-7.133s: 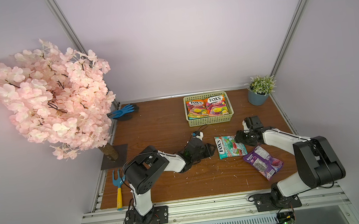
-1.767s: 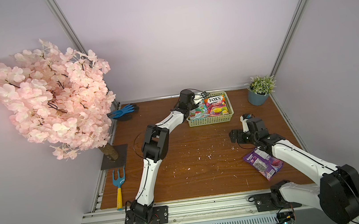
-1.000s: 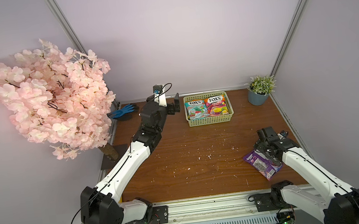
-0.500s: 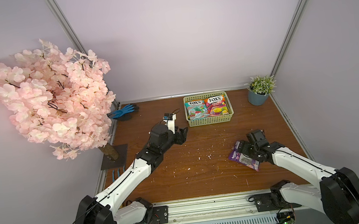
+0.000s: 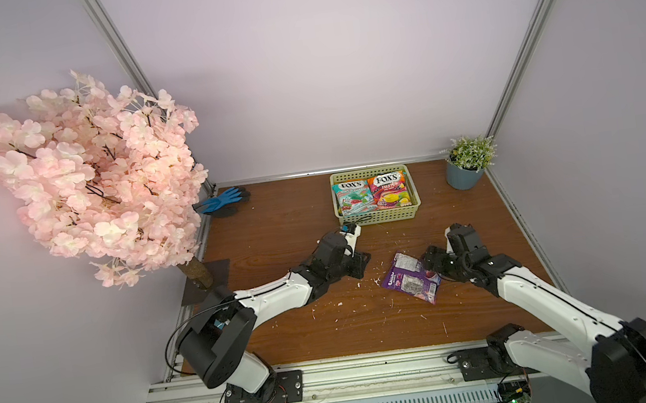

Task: Put the candies in the basket
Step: Move the candy to the center of the board, then pick up the candy at the center of the board.

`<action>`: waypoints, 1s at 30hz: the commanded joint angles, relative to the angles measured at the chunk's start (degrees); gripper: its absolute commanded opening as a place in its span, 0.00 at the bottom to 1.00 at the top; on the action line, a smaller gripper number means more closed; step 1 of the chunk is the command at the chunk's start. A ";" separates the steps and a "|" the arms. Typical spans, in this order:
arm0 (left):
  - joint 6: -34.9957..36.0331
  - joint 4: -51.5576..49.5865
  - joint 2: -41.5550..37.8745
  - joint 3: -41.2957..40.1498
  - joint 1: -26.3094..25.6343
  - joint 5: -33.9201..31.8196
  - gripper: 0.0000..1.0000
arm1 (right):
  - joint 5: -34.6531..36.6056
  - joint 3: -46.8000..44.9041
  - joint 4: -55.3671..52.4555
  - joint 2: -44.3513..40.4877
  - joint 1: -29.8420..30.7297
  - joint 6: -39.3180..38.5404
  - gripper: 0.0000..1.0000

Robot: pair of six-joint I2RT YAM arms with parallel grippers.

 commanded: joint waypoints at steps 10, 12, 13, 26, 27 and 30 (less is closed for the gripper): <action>2.96 4.17 17.10 10.13 -4.11 6.83 0.12 | -11.81 -9.72 9.71 -1.00 -3.19 3.19 0.47; 3.19 3.51 18.87 10.58 -4.34 6.56 0.11 | -11.91 -10.16 10.78 -1.23 -3.22 3.31 0.46; 3.23 3.16 19.59 10.60 -4.42 6.52 0.10 | -12.02 -10.50 11.54 -1.30 -3.23 3.42 0.46; 3.24 0.10 21.08 8.72 -4.43 3.64 0.06 | -14.86 -8.71 16.70 -4.10 -3.20 -0.85 0.03; 2.84 0.30 20.89 8.36 -4.42 3.65 0.06 | -15.34 -8.31 16.94 -4.22 -3.23 -1.24 0.00; 1.88 0.59 19.15 7.12 -4.42 2.78 0.13 | -16.13 -6.20 16.83 -4.59 -3.15 -3.97 0.00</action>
